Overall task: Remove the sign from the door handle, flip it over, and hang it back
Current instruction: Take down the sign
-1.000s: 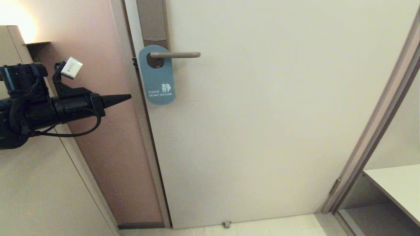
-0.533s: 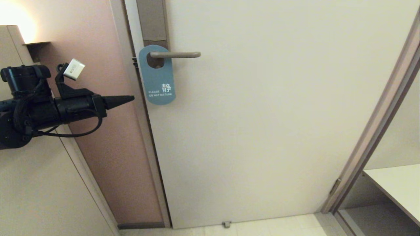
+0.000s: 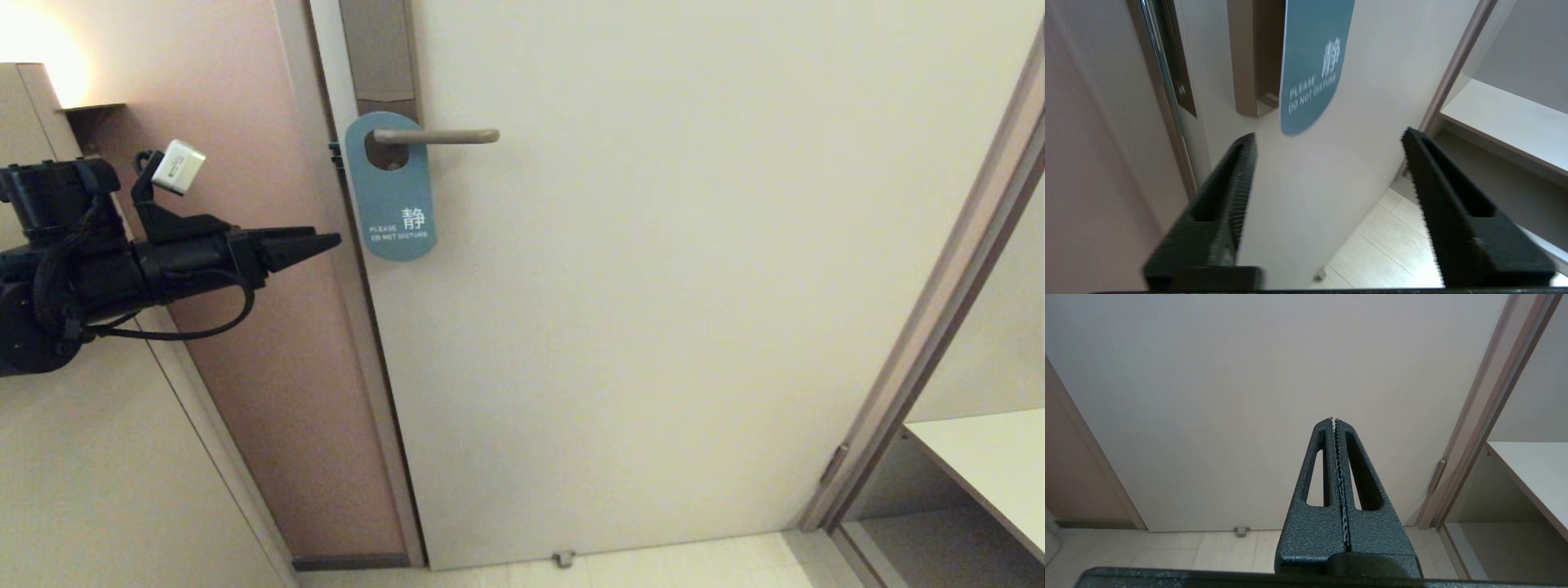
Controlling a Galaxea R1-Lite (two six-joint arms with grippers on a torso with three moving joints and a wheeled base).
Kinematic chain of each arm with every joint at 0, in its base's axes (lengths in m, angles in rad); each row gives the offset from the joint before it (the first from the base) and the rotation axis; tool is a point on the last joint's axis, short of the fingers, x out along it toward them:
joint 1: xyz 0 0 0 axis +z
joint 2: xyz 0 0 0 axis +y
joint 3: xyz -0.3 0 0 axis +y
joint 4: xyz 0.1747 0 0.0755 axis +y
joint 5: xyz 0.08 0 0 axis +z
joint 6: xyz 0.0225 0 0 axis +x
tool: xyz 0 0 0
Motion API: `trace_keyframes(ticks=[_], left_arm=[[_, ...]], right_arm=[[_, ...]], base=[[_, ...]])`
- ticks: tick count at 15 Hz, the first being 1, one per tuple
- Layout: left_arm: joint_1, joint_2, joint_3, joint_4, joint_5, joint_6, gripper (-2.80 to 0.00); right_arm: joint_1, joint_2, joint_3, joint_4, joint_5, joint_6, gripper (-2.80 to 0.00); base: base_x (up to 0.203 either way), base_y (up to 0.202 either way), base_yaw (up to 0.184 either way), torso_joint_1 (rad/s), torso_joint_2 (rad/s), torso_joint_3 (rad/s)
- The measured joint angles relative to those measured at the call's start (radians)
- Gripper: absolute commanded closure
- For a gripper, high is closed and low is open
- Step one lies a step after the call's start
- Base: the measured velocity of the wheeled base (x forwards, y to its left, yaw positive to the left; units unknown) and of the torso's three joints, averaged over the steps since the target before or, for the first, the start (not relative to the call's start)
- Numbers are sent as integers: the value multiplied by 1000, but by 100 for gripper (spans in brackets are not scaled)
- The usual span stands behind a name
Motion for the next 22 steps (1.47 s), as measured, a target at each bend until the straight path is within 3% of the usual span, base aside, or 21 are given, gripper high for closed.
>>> trace_keyframes(ticks=[6, 9, 13, 22], left_arm=[[-2, 57, -25, -101, -3, -8, -280], [-17, 79, -54, -103, -29, -18, -280], [-62, 85, -76, -108, -32, -85, -280], [-88, 121, -115, -109, -31, -82, -280]], right_arm=[[0, 0, 0, 0, 0, 0, 0], [0, 0, 0, 0, 0, 0, 0], [0, 0, 0, 0, 0, 0, 0], [0, 0, 0, 0, 0, 0, 0]], base=[[0, 0, 0, 0, 0, 0], [0, 0, 0, 0, 0, 0], [0, 0, 0, 0, 0, 0], [0, 0, 0, 0, 0, 0]])
